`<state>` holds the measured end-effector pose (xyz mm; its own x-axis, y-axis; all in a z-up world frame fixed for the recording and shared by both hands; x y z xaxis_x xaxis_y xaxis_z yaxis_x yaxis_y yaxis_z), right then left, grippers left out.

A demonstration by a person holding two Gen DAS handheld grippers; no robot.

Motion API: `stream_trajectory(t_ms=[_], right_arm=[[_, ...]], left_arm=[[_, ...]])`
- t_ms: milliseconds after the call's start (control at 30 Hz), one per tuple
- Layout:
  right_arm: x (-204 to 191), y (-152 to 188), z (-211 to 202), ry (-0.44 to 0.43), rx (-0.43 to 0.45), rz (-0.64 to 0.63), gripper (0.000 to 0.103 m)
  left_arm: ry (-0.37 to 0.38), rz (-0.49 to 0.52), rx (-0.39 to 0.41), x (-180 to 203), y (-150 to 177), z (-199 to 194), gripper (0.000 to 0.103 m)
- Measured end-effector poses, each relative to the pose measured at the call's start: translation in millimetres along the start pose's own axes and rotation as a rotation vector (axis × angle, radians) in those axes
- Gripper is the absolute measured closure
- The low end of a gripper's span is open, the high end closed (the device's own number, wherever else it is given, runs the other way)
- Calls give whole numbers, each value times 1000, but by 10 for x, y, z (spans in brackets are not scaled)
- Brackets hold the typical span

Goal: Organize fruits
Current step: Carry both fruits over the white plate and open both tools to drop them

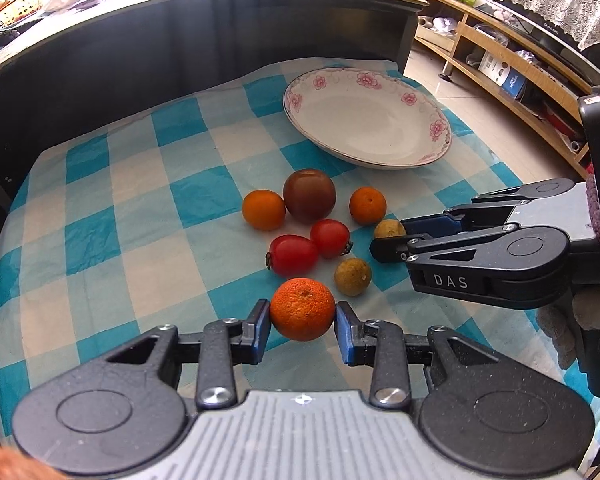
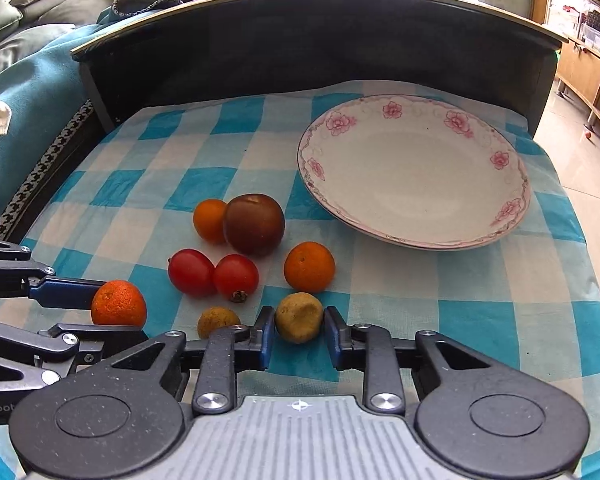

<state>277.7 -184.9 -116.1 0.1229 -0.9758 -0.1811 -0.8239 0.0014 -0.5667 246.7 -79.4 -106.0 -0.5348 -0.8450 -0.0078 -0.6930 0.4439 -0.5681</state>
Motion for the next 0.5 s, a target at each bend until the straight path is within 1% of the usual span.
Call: stream_trajectory(t_ms=[133, 200, 333, 500], right_arm=[[-12, 10, -16, 2, -9, 7, 82], [-16, 4, -57, -10, -10, 21, 82], [-2, -55, -219, -27, 26, 41, 82], [104, -166, -360, -28, 71, 79, 82]], left_arm=[[-9, 10, 5, 5, -30, 8, 60], [-9, 10, 13, 7, -63, 0, 60], [-9, 14, 33, 35, -174, 5, 60], [-9, 34, 72, 107, -395, 19, 60]])
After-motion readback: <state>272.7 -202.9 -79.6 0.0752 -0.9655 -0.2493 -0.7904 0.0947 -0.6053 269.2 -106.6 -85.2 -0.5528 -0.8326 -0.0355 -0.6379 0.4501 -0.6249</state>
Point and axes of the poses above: each gripper's, at about its wrist camera, not at the fingertips, and z roughly the way its jaws point, x to its right, y to its underside, the point moved 10 cm from there along z, roughly the way its jaws point, and after that the axes turned 12 degrees about z, right-handed, at the moved point
